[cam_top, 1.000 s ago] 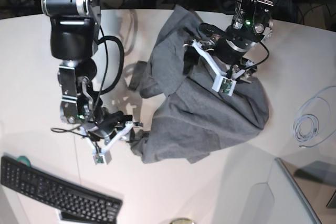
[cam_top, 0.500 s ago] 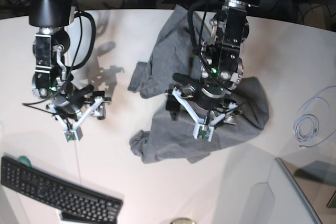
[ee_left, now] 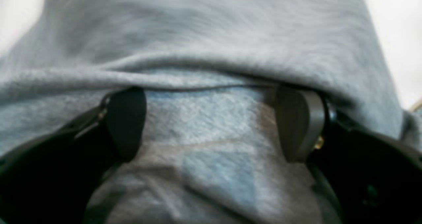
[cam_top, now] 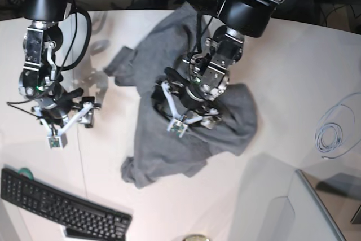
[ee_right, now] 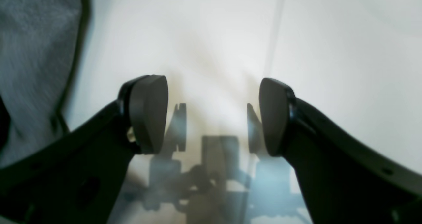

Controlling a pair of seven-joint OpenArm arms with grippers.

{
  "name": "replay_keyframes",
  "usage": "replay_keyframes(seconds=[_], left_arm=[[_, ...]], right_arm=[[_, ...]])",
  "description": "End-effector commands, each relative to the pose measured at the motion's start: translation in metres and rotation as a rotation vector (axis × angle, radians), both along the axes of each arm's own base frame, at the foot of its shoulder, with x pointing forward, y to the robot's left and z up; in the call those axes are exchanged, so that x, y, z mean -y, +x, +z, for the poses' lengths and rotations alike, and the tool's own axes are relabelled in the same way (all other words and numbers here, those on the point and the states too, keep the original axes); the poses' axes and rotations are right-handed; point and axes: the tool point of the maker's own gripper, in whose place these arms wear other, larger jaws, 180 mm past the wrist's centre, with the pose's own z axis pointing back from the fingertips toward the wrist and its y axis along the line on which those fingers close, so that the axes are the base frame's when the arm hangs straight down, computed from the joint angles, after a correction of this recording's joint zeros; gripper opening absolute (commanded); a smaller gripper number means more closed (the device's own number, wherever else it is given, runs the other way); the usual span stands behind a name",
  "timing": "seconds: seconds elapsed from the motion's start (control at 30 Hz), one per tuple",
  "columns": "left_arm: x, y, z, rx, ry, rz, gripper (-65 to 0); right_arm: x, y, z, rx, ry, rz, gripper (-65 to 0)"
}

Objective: Layout the t-shirt on the table in an organized manner, then fold the t-shirt properly
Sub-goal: 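Grasp the shirt middle with the left gripper and pull it, then grasp the shirt hem with the right gripper and lift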

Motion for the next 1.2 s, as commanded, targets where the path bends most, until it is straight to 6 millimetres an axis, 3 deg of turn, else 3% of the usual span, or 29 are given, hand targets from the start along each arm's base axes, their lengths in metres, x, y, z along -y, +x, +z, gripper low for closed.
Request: replay_keyframes(seconds=[0.0, 0.07, 0.2, 0.3, 0.37, 0.43, 0.57, 0.63, 0.7, 0.8, 0.93, 1.03, 1.17], left_arm=[[0.001, -0.011, -0.010, -0.045, 0.049, -0.042, -6.6], [0.018, -0.018, -0.011, -0.026, 0.045, -0.106, -6.6], [0.033, -0.028, -0.011, 0.001, 0.028, -0.159, -6.6], [0.015, -0.025, -0.013, 0.008, 0.059, -0.156, -6.6], [-0.001, -0.015, -0.005, 0.050, 0.065, -0.143, -6.6], [-0.021, 0.000, 0.015, 0.114, 0.066, -0.113, -6.6], [-0.035, 0.016, 0.062, 0.220, -0.023, -0.022, -6.6], [-0.028, 0.011, 0.082, 0.262, -0.079, -0.006, -6.6], [-0.018, -0.007, 0.090, 0.267, -0.119, -0.012, -6.6], [-0.008, -0.039, 0.087, 0.238, -0.157, -0.013, -6.6], [-0.013, -0.074, 0.067, 0.166, -0.154, 0.002, -6.6], [-0.034, -0.092, 0.045, 0.109, -0.093, -0.005, -6.6], [-0.059, -0.099, 0.022, 0.056, -0.040, 0.018, -6.6]], right_arm=[[0.006, 0.015, 0.017, 0.062, -0.004, -0.010, -23.6], [0.010, 0.015, 0.018, 0.063, -0.005, -0.019, -23.6], [0.011, 0.018, 0.020, 0.069, -0.007, -0.019, -23.4], [0.011, 0.020, 0.021, 0.071, -0.007, -0.019, -23.6], [0.011, 0.021, 0.022, 0.073, -0.007, -0.019, -23.6], [0.010, 0.023, 0.024, 0.079, -0.008, -0.016, -23.6], [0.008, 0.034, 0.033, 0.105, -0.006, -0.013, -23.4], [0.006, 0.041, 0.038, 0.118, -0.001, -0.016, -23.6], [0.005, 0.046, 0.036, 0.113, 0.009, -0.017, -23.7], [0.004, 0.053, 0.025, 0.076, 0.031, -0.025, -23.9], [-0.001, 0.052, 0.008, 0.024, 0.060, -0.025, -23.9], [-0.013, 0.051, 0.003, 0.011, 0.106, -0.022, -23.9], [-0.025, 0.055, -0.007, -0.022, 0.164, -0.027, -23.7]])
